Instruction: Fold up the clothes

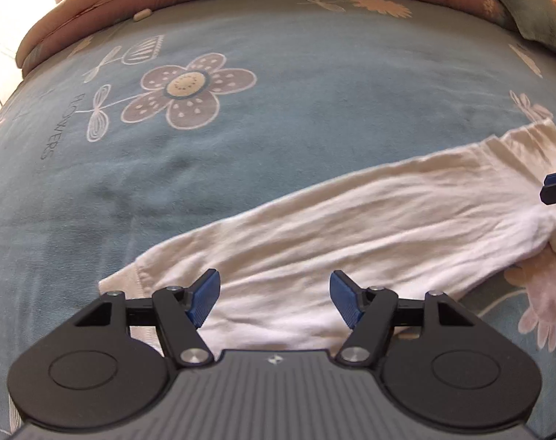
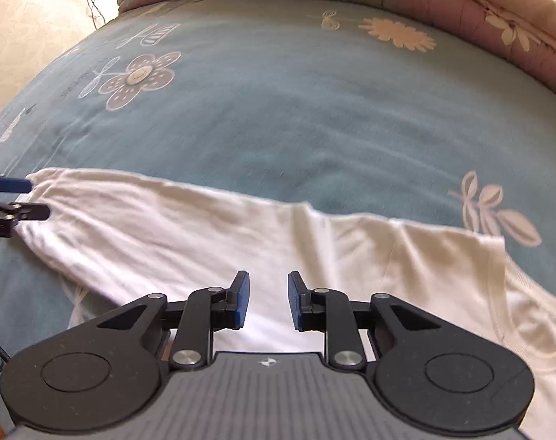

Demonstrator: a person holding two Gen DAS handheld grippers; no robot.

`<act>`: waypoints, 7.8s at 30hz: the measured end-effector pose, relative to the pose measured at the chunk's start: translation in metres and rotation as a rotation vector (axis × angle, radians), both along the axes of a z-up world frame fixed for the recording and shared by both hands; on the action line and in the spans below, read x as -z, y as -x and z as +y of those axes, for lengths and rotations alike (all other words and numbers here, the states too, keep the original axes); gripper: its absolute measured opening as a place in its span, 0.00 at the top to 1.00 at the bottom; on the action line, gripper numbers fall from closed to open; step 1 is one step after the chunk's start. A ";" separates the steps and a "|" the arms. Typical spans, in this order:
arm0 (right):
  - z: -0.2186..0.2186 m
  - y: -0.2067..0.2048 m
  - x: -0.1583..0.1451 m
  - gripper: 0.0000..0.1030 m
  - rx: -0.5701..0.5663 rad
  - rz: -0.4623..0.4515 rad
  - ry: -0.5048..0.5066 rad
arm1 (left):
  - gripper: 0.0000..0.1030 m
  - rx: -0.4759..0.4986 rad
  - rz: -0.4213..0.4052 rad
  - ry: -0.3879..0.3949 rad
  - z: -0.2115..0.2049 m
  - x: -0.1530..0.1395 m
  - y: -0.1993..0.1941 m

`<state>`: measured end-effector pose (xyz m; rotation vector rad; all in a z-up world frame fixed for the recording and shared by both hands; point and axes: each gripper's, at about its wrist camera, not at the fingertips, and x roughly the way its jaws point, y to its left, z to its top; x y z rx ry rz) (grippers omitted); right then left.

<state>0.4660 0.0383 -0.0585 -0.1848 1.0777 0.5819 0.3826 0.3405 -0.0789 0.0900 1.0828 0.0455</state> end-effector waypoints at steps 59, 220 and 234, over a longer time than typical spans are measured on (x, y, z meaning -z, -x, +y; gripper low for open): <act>-0.155 0.059 -0.004 0.17 0.229 -0.055 0.073 | 0.30 0.096 -0.060 0.155 -0.150 -0.028 -0.033; -0.419 0.088 0.029 0.00 0.526 -0.211 -0.049 | 0.18 0.325 -0.074 0.128 -0.348 0.005 -0.018; -0.411 -0.015 0.055 0.00 0.633 -0.240 -0.021 | 0.18 0.107 -0.066 0.225 -0.359 0.029 -0.046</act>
